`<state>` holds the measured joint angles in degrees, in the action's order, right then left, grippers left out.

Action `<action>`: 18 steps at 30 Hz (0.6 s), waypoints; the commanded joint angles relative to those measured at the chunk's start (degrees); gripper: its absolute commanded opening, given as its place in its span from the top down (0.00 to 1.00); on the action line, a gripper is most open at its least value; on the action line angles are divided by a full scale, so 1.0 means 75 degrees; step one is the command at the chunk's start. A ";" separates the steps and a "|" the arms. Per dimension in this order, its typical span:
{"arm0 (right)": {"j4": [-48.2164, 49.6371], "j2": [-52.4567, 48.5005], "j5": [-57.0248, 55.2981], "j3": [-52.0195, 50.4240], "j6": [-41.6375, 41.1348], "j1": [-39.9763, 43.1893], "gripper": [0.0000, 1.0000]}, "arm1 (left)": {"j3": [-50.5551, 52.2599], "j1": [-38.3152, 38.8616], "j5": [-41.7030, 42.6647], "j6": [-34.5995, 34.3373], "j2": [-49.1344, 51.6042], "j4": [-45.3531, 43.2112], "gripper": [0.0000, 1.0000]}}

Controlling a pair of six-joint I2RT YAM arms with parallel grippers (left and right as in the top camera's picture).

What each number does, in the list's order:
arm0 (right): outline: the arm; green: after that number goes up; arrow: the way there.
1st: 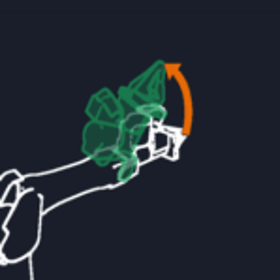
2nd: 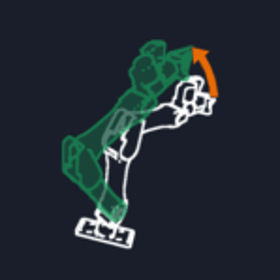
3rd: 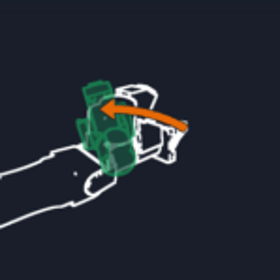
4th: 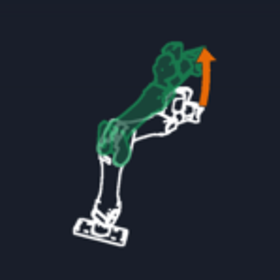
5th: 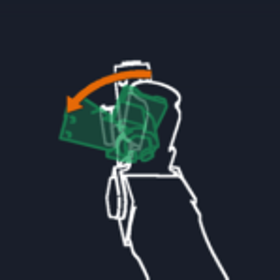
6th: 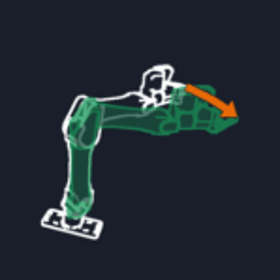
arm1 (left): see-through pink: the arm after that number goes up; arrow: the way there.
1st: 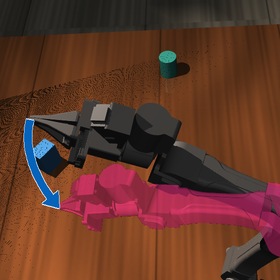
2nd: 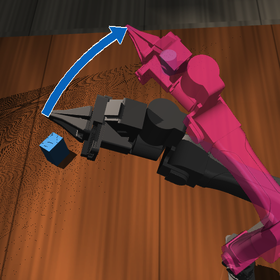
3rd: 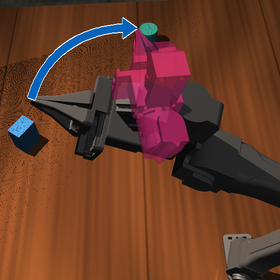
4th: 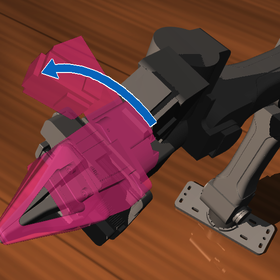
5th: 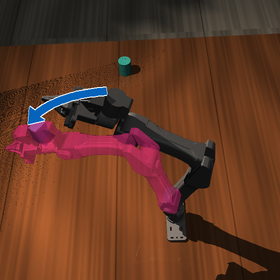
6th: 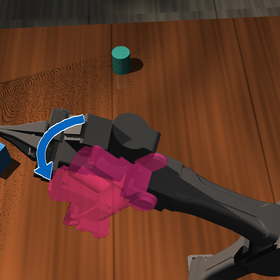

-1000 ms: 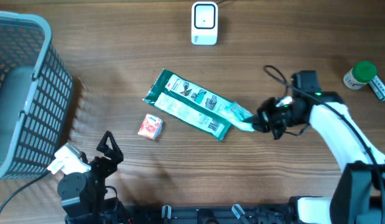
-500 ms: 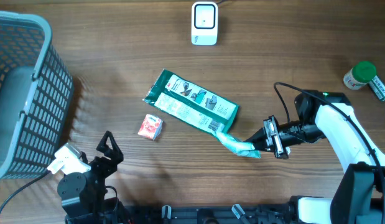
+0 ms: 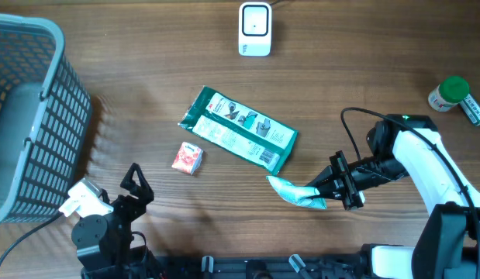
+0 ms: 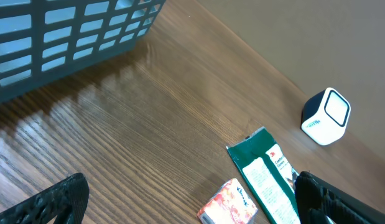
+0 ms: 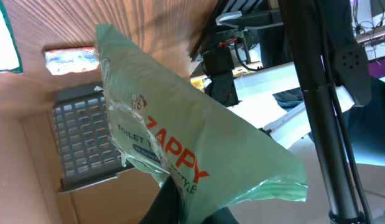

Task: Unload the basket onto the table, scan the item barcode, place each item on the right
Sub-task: 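Hold the pale green bag over the white scanner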

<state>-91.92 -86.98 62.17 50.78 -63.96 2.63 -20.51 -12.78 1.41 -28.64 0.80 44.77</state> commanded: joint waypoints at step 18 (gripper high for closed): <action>1.3942 -0.0341 -0.4610 0.0498 -0.1751 -0.1932 0.95 | 0.0006 -0.0012 -0.0052 -0.0044 -0.0044 -0.0017 0.00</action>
<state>11.55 -87.11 42.72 50.96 -73.56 -7.68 -20.51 -12.78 1.39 -28.67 0.84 44.77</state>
